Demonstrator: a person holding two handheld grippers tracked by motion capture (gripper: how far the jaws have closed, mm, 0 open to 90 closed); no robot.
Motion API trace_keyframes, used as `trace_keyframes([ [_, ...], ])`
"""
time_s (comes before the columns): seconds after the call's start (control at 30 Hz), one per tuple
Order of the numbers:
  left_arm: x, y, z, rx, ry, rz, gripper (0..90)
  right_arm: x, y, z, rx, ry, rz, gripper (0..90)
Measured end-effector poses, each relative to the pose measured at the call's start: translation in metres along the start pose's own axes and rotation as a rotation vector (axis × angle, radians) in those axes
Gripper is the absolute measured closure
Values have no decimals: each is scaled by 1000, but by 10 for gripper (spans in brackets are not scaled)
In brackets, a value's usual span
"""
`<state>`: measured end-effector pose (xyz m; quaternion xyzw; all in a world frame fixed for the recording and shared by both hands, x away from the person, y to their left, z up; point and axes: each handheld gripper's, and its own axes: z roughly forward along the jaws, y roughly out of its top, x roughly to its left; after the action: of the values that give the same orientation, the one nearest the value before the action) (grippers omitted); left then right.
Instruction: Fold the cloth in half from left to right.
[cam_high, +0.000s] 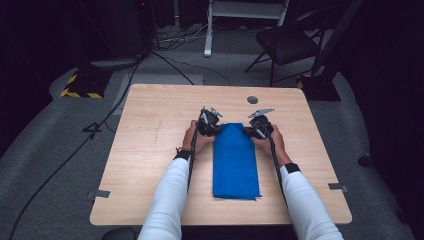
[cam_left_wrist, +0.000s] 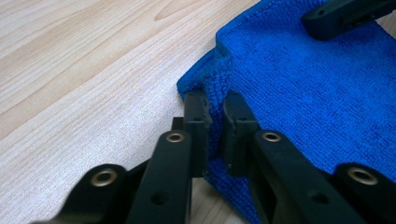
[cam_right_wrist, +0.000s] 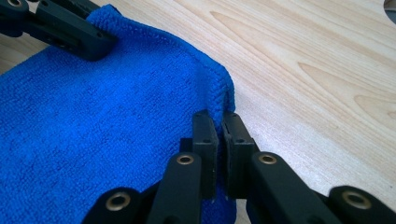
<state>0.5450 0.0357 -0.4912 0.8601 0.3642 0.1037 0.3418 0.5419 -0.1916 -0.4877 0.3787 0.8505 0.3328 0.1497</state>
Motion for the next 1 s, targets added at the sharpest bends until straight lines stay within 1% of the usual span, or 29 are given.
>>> trace_keyframes([
  [0.07,0,1,0,-3,20,8,851,0,1,0,-10,-6,-3,866],
  [0.1,0,2,1,2,28,21,854,0,2,-1,-11,-12,-5,866],
  [0.2,-2,5,2,-3,48,23,859,0,5,-4,-28,-19,-14,866],
  [0.23,-2,6,1,-5,55,30,859,0,6,-5,-29,-23,-15,867],
  [0.27,-2,8,0,-8,61,32,859,-1,8,-6,-35,-28,-16,867],
  [0.3,-2,9,-1,-18,63,25,859,-1,9,-8,-40,-33,-17,867],
  [0.37,-2,12,-2,-18,78,37,859,-1,12,-10,-49,-41,-23,867],
  [0.43,-2,16,-5,-29,87,27,858,0,15,-13,-60,-50,-27,867],
  [0.47,-2,18,-6,-34,92,30,859,0,17,-14,-63,-54,-30,867],
  [0.5,-2,21,-8,-36,96,26,858,0,18,-15,-70,-62,-37,867],
  [0.57,-2,25,-12,-48,104,36,858,1,21,-19,-81,-69,-39,867],
  [0.67,-3,31,-18,-67,114,43,858,1,26,-24,-97,-85,-54,867],
  [0.73,-3,34,-21,-76,112,45,858,0,28,-28,-106,-94,-60,867],
  [0.87,-2,39,-28,-90,114,57,858,0,32,-35,-127,-101,-68,867],
  [0.93,-2,41,-31,-102,123,62,857,1,34,-37,-139,-103,-71,868],
  [0.97,-3,42,-32,-108,121,59,857,1,35,-38,-141,-101,-72,868],
  [1.0,-3,43,-33,-110,118,64,858,1,35,-40,-144,-103,-78,868],
])
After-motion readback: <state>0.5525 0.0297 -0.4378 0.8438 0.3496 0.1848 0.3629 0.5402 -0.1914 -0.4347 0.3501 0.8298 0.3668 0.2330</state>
